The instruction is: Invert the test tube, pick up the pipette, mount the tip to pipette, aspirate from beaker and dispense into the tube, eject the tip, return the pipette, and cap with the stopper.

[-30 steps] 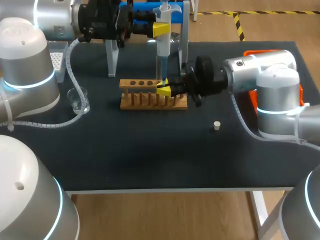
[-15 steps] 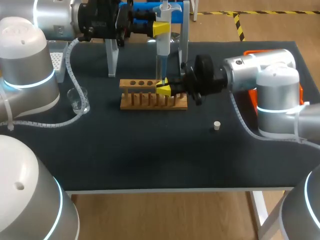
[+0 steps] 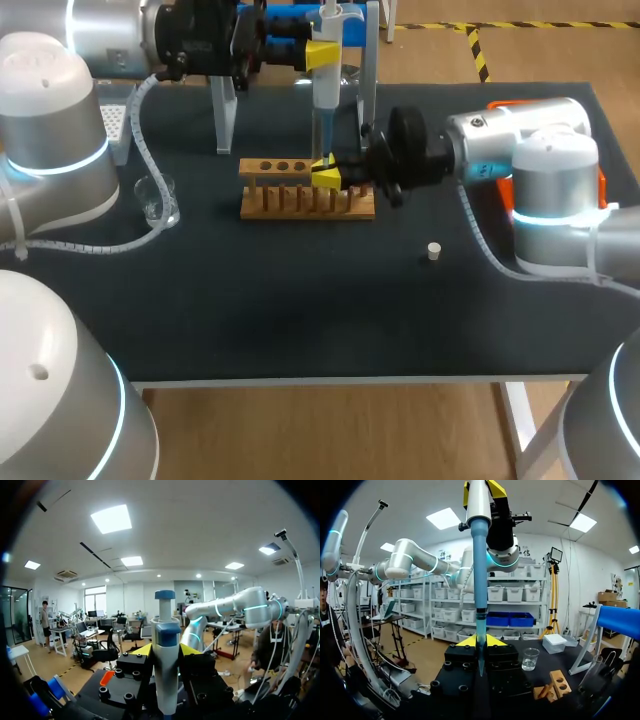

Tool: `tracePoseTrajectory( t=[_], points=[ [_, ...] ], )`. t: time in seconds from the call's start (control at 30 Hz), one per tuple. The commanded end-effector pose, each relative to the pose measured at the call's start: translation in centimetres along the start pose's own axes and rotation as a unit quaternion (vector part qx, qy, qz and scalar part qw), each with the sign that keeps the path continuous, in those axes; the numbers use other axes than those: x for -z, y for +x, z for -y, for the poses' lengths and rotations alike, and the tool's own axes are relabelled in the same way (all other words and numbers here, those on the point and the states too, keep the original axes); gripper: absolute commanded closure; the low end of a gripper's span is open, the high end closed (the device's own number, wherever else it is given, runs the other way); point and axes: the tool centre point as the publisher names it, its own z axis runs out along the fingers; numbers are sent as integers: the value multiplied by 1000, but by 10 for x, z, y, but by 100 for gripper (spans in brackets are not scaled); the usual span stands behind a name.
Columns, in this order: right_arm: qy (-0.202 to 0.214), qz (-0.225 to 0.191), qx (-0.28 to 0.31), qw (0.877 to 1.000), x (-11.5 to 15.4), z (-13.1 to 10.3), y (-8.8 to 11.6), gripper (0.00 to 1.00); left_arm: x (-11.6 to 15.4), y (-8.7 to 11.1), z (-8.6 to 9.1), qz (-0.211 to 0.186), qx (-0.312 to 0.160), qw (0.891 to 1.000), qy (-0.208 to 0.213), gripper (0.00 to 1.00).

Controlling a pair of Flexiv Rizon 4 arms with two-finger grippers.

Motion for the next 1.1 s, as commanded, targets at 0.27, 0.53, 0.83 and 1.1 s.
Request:
tracePoseTrajectory(
  t=[0.27,0.53,0.83,1.1],
  points=[
    [4,-1,4,1000,0,-24,-1,100,0,1,-5,1,0,1000,0,100],
    [8,-2,2,1000,0,-14,2,100,0,1,-5,1,0,1000,0,100],
    [22,0,-4,1000,6,3,4,0,0,1,-5,1,0,1000,0,100],
    [53,-12,12,998,21,20,16,0,0,1,-5,1,0,1000,0,100]
  ],
)
